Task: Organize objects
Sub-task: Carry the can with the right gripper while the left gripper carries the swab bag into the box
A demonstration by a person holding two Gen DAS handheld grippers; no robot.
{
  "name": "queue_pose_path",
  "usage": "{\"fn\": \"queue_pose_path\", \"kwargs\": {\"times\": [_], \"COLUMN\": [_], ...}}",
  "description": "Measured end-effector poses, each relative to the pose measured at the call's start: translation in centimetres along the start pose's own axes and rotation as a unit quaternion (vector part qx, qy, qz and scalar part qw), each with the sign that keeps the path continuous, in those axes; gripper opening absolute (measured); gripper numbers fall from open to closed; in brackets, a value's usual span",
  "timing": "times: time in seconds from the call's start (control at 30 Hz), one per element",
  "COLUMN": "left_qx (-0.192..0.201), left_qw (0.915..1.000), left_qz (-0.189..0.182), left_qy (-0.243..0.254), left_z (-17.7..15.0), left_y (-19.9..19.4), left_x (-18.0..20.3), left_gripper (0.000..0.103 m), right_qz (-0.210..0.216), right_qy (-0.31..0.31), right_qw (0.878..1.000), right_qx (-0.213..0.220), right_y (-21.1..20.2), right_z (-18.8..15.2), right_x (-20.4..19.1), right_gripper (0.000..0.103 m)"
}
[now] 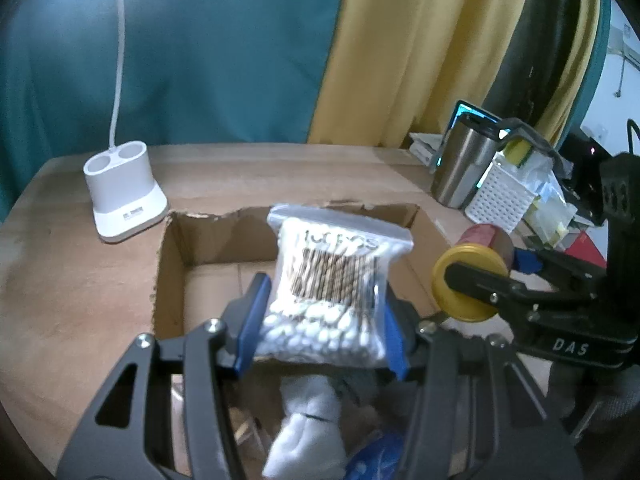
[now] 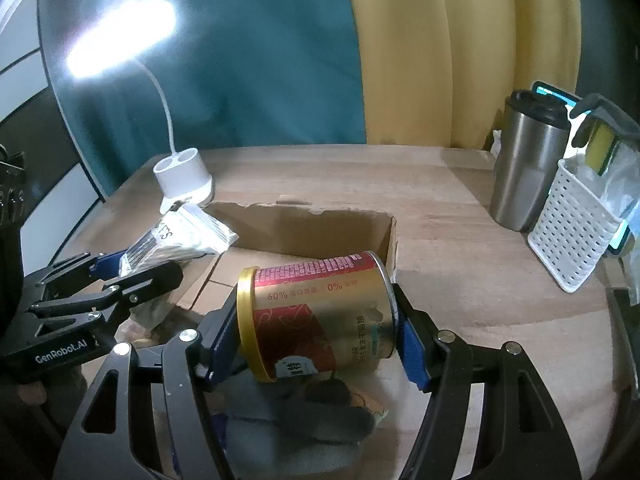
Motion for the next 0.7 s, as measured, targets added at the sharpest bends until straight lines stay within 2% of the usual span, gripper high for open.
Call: {"fn": "queue_pose_path", "kwargs": {"times": [0.23,0.47,0.7], "left_qx": [0.002,-0.020,-0.040], "left_qw": [0.9999,0.9997,0.9986], "left_qz": [0.012,0.012,0.019], "left_qy": [0.010,-0.012,-0.029], "left_z": [0.3,-0.2,-0.7], "left_y": [1.7,3.6,5.1], "left_x": [0.6,0.2,0.0], "left_gripper": [0.052,0.052,0.053], "right_qz": [-0.001,0.003,-0.015], "right_qy": [0.016,0.046,0.060], "right_qw": [1.000,0.999,0.998], "right_qx": [-0.005,-0.014,-0.028], "right_y": [1.1,2.5,3.5], "right_z": [0.4,0.2,-0.2], "right_x": [0.5,1.1,1.3], "right_gripper": [0.070,0.070,0.069]}}
Point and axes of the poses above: each gripper's, at about its wrist camera, not at the fingertips, and y roughly the way its jaws point, x to its right, z to its top, the point moved 8 cm from there along y, roughly the way its jaws point, and after that the axes turned 6 degrees about z, right-handed, at the moved point
